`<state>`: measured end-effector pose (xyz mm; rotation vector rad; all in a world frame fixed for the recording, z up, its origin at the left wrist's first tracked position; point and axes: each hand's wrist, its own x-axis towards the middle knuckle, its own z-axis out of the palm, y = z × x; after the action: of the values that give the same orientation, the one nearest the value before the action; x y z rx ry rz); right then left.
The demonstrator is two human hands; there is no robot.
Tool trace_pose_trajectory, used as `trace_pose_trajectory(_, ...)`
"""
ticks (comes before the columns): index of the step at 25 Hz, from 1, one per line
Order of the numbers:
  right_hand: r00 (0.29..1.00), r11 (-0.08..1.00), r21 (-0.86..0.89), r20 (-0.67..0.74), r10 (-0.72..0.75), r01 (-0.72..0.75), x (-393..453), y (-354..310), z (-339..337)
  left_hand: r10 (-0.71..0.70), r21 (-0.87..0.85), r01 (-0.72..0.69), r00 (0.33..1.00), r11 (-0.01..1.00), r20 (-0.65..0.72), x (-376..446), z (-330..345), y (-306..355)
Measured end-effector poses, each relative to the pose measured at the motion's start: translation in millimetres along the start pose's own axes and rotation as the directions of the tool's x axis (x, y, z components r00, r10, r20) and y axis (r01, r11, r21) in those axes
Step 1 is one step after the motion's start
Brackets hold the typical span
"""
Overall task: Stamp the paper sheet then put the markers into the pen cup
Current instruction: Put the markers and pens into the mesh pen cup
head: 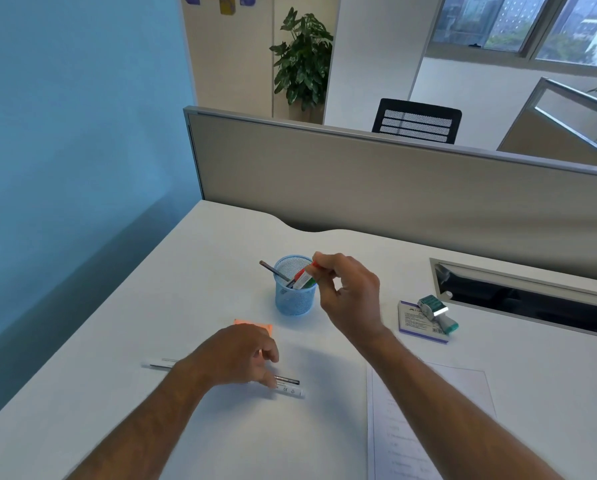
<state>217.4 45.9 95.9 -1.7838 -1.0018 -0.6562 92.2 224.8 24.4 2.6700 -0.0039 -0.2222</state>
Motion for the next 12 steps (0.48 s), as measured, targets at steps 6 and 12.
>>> trace_pose_trajectory(6, 0.982, 0.972, -0.222, 0.188, -0.036, 0.078, -1, 4, 11, 0.083, 0.067, -0.087, 0.995, 0.994, 0.056, 0, 1, 1)
trace_pose_trajectory(12, 0.923, 0.921, -0.377, 0.381, 0.057, 0.099, -10, 21, 18, 0.241, 0.230, -0.235, 0.971, 0.945, 0.002, -5, 0, 5)
